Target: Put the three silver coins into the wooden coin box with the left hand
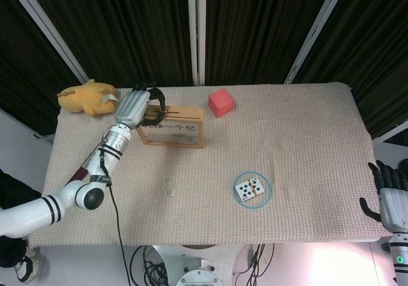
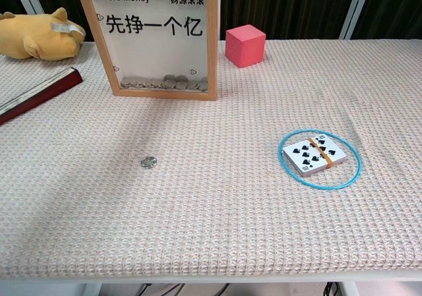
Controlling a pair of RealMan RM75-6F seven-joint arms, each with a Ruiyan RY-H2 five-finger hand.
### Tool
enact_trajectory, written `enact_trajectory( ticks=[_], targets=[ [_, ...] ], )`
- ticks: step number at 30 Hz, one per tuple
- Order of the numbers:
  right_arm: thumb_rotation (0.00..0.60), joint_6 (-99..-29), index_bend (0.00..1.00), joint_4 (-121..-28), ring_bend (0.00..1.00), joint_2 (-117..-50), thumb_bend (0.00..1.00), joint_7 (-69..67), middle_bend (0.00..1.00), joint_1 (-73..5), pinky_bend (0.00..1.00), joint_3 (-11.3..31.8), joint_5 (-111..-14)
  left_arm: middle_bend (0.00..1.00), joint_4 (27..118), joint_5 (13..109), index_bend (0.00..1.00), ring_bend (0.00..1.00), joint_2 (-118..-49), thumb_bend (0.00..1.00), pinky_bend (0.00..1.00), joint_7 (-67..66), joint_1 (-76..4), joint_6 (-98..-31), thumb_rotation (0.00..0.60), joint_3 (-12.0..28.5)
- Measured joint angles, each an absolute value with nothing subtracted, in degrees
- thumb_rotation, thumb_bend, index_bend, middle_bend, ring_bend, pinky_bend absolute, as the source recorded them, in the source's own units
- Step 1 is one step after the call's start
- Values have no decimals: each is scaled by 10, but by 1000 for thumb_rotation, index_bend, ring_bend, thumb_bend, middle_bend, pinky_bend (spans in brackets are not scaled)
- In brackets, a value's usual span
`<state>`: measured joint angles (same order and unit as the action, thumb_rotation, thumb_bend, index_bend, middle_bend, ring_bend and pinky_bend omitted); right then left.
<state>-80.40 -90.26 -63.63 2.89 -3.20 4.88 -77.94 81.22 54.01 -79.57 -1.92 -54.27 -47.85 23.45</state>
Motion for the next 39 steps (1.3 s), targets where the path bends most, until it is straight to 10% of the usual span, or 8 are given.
enact_trajectory(
  ticks=[14, 27, 33, 39],
  targets=[
    [600, -803, 0, -906, 0, -636, 299, 32, 0, -32, 0, 48, -778, 353, 815, 535, 684, 89, -793, 471, 38, -8, -545, -477, 600, 227],
    [600, -798, 0, -901, 0, -637, 300, 27, 0, -33, 0, 47, -776, 340, 812, 560, 115, 89, -795, 254, 33, 9, -543, -485, 600, 218],
    [600, -798, 0, -898, 0, -638, 299, 24, 0, -33, 0, 47, -776, 330, 822, 592, 120, 89, -800, 184, 22, 23, -535, -521, 600, 220],
    [600, -798, 0, -897, 0, -638, 300, 23, 0, -33, 0, 47, -776, 327, 865, 683, 328, 89, -798, 160, 48, 36, -515, -580, 600, 202]
  ],
)
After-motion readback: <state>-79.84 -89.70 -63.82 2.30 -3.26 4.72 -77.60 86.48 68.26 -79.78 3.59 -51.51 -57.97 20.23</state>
